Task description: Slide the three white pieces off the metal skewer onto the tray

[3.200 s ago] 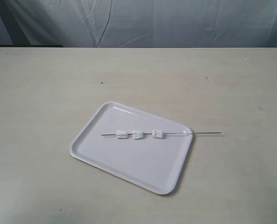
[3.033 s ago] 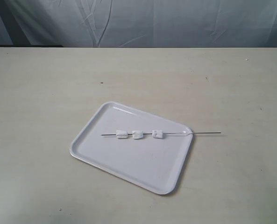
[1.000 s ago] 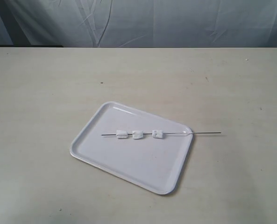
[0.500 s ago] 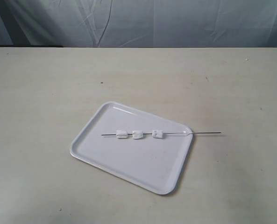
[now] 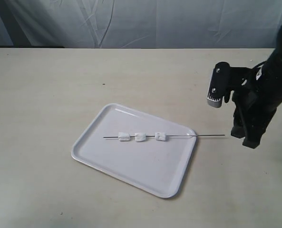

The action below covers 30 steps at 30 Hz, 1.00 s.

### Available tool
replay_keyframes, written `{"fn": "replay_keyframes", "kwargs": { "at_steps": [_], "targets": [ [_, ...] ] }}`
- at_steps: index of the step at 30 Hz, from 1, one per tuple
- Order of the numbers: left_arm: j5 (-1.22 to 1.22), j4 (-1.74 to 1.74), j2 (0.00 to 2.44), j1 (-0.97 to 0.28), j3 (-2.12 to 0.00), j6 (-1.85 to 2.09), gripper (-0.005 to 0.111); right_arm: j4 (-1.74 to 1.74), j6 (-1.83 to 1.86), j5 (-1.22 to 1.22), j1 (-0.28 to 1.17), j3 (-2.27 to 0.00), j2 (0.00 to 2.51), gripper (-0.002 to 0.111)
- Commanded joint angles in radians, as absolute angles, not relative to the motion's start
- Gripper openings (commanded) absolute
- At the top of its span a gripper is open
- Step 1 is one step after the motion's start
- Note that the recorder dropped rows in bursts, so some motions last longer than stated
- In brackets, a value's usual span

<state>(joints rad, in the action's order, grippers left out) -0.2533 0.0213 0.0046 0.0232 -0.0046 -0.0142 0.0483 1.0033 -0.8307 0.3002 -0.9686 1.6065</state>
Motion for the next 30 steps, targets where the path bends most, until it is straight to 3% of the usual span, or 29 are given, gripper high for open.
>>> {"fn": "replay_keyframes", "kwargs": {
  "at_steps": [1, 8, 27, 29, 30],
  "targets": [
    [-0.242, 0.017, 0.0, 0.028, 0.0, -0.015, 0.0, 0.03, 1.039, -0.88, 0.337, -1.066, 1.722, 0.046],
    [-0.242, 0.017, 0.0, 0.028, 0.0, -0.015, 0.0, 0.024, 1.089, -0.898, 0.427, -1.192, 1.866, 0.046],
    [-0.242, 0.017, 0.0, 0.028, 0.0, -0.015, 0.0, -0.069, 1.126, -0.855, 0.43, -1.222, 2.018, 0.046],
    [-0.242, 0.017, 0.0, 0.028, 0.0, -0.015, 0.0, -0.069, 1.126, -0.853, 0.43, -1.222, 2.022, 0.042],
    [-0.242, 0.017, 0.0, 0.028, 0.0, -0.015, 0.0, -0.069, 1.126, -0.853, 0.43, -1.222, 2.022, 0.034]
  ]
}}
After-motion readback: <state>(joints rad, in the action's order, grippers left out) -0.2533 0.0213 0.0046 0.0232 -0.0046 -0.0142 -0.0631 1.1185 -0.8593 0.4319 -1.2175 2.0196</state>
